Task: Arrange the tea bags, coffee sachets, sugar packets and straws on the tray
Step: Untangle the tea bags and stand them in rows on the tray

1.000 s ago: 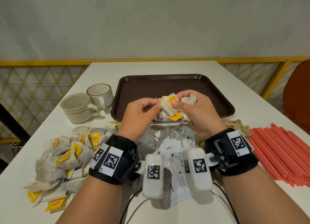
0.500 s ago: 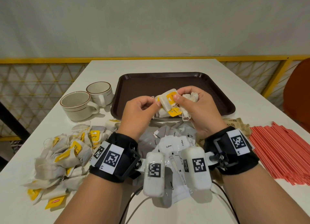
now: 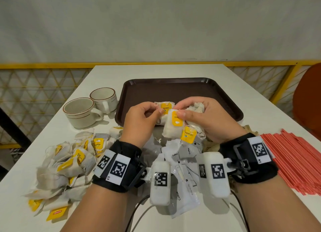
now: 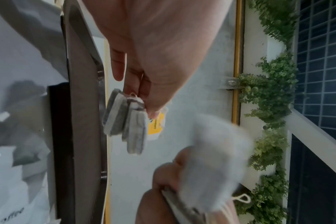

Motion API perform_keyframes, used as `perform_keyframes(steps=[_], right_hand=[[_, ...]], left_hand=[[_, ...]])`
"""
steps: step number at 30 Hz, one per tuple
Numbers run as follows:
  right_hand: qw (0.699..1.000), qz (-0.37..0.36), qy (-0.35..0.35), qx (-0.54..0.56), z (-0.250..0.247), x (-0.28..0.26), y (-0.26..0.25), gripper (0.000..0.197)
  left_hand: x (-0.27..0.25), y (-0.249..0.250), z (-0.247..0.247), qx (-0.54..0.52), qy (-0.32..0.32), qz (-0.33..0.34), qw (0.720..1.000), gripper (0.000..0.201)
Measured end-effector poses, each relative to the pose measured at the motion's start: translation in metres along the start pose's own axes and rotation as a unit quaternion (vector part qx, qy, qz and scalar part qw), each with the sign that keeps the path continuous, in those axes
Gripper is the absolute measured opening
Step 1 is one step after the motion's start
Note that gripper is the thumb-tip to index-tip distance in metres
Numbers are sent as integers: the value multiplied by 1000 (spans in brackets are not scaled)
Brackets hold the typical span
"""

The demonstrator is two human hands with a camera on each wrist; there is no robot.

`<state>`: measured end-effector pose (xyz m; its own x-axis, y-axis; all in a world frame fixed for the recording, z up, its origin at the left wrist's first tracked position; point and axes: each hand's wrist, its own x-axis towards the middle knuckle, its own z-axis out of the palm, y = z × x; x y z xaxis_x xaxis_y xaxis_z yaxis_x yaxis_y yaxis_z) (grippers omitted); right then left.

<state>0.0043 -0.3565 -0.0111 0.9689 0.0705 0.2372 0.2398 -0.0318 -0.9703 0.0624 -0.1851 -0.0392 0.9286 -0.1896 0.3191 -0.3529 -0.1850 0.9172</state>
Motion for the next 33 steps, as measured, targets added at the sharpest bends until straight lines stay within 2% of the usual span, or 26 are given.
perform_keyframes(steps=[2, 5, 8, 12, 16, 21, 27, 30, 33], right_hand=[[999, -5, 35, -13, 1, 2, 2, 16], [991, -13, 100, -85, 2, 7, 8, 17], [985, -13, 118, -126, 1, 8, 11, 22], [976, -26, 112, -182, 1, 7, 10, 15], [970, -43, 125, -206, 0, 8, 10, 16], [975, -25, 116, -185, -1, 8, 12, 11], [973, -18, 83, -213, 6, 7, 13, 10], [974, -15, 101, -200, 6, 9, 14, 11], [977, -22, 113, -178, 4, 8, 14, 10]], left_hand=[[-1, 1, 0, -5, -13, 5, 1000, 8], [-3, 4, 0, 5, -44, 28, 999, 17], [-5, 7, 1, 2, -64, 42, 997, 21], [-6, 8, 0, -30, -78, 48, 995, 24], [-5, 9, 1, -57, -69, 40, 995, 16], [-4, 6, 0, -94, -65, 21, 993, 26], [-3, 4, 0, -120, -56, 17, 991, 27], [-2, 5, 0, -121, -38, 24, 992, 22], [-5, 7, 1, -97, -105, 53, 988, 11]])
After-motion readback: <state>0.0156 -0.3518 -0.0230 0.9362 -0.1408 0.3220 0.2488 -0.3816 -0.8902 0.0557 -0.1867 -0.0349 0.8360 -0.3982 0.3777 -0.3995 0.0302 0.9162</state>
